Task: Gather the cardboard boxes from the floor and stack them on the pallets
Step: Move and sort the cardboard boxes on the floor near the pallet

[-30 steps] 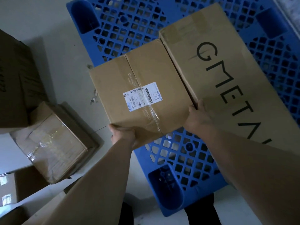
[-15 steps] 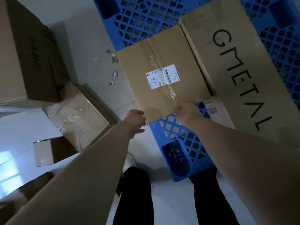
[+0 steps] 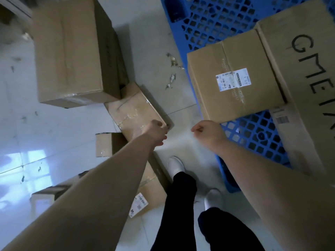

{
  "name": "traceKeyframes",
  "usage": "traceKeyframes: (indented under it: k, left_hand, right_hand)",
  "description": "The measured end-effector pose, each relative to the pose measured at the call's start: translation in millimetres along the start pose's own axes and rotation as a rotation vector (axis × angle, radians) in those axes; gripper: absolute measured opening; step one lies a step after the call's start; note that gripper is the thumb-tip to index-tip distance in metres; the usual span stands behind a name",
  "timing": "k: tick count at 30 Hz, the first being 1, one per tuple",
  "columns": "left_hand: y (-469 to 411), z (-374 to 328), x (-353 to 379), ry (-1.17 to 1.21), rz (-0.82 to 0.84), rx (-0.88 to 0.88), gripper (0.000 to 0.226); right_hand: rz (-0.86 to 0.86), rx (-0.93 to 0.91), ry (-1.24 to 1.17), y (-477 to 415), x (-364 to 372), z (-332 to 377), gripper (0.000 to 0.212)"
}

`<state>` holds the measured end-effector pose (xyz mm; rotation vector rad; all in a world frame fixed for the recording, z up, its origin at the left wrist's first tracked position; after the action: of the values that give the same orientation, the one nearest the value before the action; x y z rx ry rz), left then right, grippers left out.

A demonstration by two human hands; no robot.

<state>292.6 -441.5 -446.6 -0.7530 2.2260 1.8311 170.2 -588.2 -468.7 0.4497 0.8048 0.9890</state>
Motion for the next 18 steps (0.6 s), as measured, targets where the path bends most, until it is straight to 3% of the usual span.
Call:
traceKeyframes:
  k: [4, 8, 12, 18]
  left_hand:
    - [10.5, 72.6, -6.4, 0.032, -0.113, -0.094, 0.038]
    - [43.9, 128.9, 15.4, 0.084, -0.106, -0.144, 0.019]
    - [78.0, 174.8, 50.8, 0.125, -0.071, -0.174, 0.034]
    - [113.2, 252.7, 83.2, 0.106, -0.039, -0.274, 0.037]
  right_hand:
    - [0.063, -0.073, 0.075, 19.0, 29.6, -2.1, 0.021]
    - [0.115, -0.056, 0.112, 49.6, 50.0, -18.0, 0.021]
    - [0.172, -0.049, 0.199, 86.9, 66.3, -32.9, 0.021]
    - [0.251, -0.025, 0.294, 124.1, 109.0, -46.9, 0.023]
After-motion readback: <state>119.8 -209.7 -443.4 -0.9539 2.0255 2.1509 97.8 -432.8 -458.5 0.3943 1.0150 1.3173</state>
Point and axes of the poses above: each hand's wrist, its own y-axis away from the middle knuckle, its own x-axis out of the palm, z = x × y, the point moved 7 cm from there along -y, towards the middle knuckle, and after that the axes turned 14 degrees about -y, right-handed, at the moved point
